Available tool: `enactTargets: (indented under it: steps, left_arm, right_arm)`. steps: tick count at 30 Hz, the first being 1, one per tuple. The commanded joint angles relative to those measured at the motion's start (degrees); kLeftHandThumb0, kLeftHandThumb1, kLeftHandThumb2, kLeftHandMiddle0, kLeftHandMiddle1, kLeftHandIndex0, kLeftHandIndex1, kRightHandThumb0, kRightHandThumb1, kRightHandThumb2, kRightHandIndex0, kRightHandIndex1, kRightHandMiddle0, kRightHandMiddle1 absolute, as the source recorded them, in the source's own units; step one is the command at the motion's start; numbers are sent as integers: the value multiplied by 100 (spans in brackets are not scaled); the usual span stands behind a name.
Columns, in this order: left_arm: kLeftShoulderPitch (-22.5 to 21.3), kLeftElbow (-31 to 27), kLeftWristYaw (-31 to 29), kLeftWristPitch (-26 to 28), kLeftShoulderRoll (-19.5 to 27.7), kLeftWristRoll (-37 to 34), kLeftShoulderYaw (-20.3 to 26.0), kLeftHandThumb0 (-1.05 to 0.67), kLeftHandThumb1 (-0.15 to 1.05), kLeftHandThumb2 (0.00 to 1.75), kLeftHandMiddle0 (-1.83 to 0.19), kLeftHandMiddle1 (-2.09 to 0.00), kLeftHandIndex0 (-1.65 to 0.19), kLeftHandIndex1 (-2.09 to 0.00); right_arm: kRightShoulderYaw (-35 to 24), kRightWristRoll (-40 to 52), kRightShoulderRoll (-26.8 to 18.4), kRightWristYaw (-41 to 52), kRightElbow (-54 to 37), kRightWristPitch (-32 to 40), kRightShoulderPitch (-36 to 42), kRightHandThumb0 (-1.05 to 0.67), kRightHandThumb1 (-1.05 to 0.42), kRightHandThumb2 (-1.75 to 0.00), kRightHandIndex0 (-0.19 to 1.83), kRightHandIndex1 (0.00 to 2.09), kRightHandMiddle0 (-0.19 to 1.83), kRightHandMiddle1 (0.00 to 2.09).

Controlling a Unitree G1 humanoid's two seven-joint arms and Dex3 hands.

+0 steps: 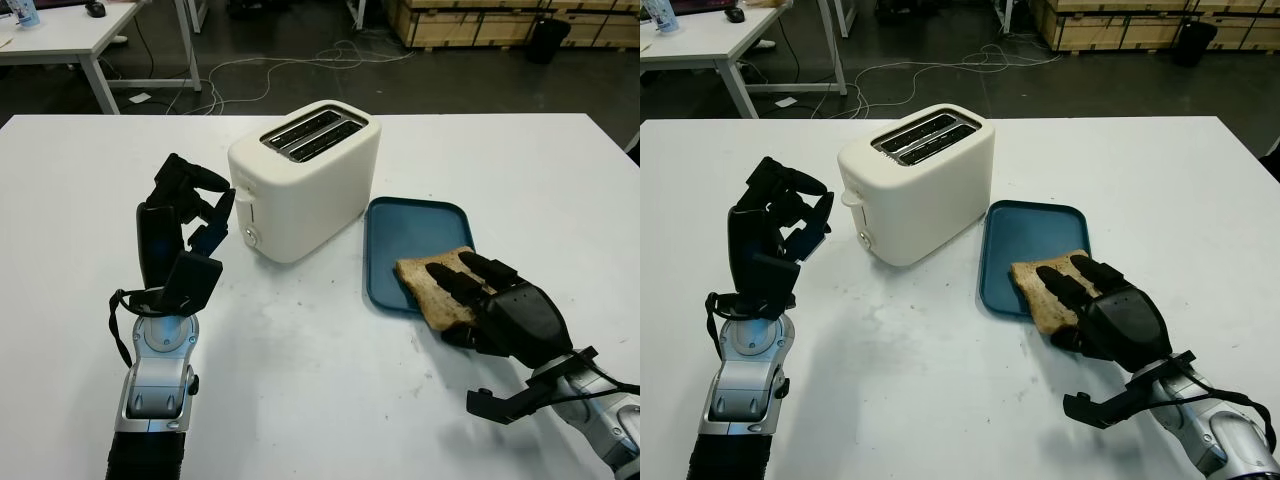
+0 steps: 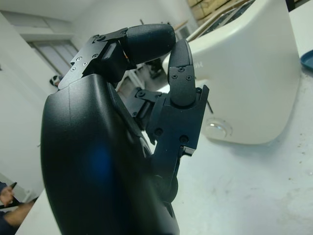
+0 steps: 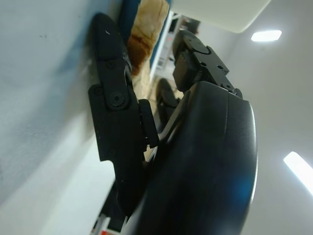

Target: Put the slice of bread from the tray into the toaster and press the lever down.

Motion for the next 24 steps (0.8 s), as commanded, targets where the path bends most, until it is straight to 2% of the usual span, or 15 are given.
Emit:
enactTargets:
  steps: [1,3,4,5,6,7,9,10,12,14,15,17,18,24]
  left_arm:
    - [17,-61,10,-107,43,43,-4,-38,92,52,-80,-175,-54,-168]
    - [22,-69,1,-122,41,20,3,-38,92,52,-79,-175,-54,-168]
    - [23,-74,9,-122,28,3,11,-39,92,52,-79,-175,-54,-168]
    - [22,-73,27,-136,24,12,15,-40,92,52,-79,-175,-54,-168]
    - [18,-69,30,-166,22,1,19,-39,92,51,-79,-175,-54,-168]
    - [12,-65,33,-182,25,3,21,-39,92,52,-79,-175,-54,-168]
    - [4,-57,35,-189,29,7,27,-39,92,52,-79,-175,-54,-168]
    - [3,-53,39,-193,34,18,30,-39,92,52,-79,-175,-54,-168]
    - [4,-54,38,-196,38,26,32,-38,92,52,-79,-175,-53,-168]
    - [5,-64,72,-161,28,66,32,-40,92,51,-79,-175,-53,-169]
    - [6,-63,72,-153,20,54,34,-40,92,51,-79,-175,-54,-169]
    - [6,-64,67,-137,9,31,33,-39,92,51,-79,-175,-54,-169]
    - [8,-68,56,-128,6,17,30,-39,92,51,-79,-175,-53,-169]
    - [10,-33,70,-172,22,60,12,-38,92,52,-79,-175,-52,-170]
  right_arm:
    - [204,-343,-129,-121,227,263,2,-35,-90,-1,72,12,63,8]
    - [313,-438,-221,-150,235,356,-35,-36,-91,-2,79,11,69,8]
    - [359,-463,-254,-152,239,395,-49,-36,-92,-5,89,15,77,10]
    - [402,-494,-274,-204,250,426,-61,-37,-92,-6,88,39,86,10]
    - [454,-546,-292,-329,279,450,-80,-39,-92,-7,76,99,96,19]
    - [507,-605,-302,-517,326,463,-102,-43,-92,-8,70,144,91,60]
    - [580,-623,-329,-659,338,470,-117,-46,-92,-12,73,166,77,110]
    - [604,-595,-349,-737,346,404,-128,-48,-92,-17,75,171,75,120]
    - [659,-508,-384,-1035,441,182,-183,-49,-92,-17,78,174,81,115]
    - [692,-388,-414,-1268,532,-52,-232,-49,-92,-19,81,174,82,119]
    - [705,-362,-428,-1368,559,-132,-252,-49,-92,-23,82,174,78,128]
    - [727,-285,-437,-1574,643,-306,-299,-49,-92,-28,82,175,61,162]
    - [735,-230,-441,-1651,688,-405,-326,-48,-92,-29,82,175,58,168]
    - [687,-97,-505,-1895,746,-790,-446,-43,-92,-31,80,175,54,174]
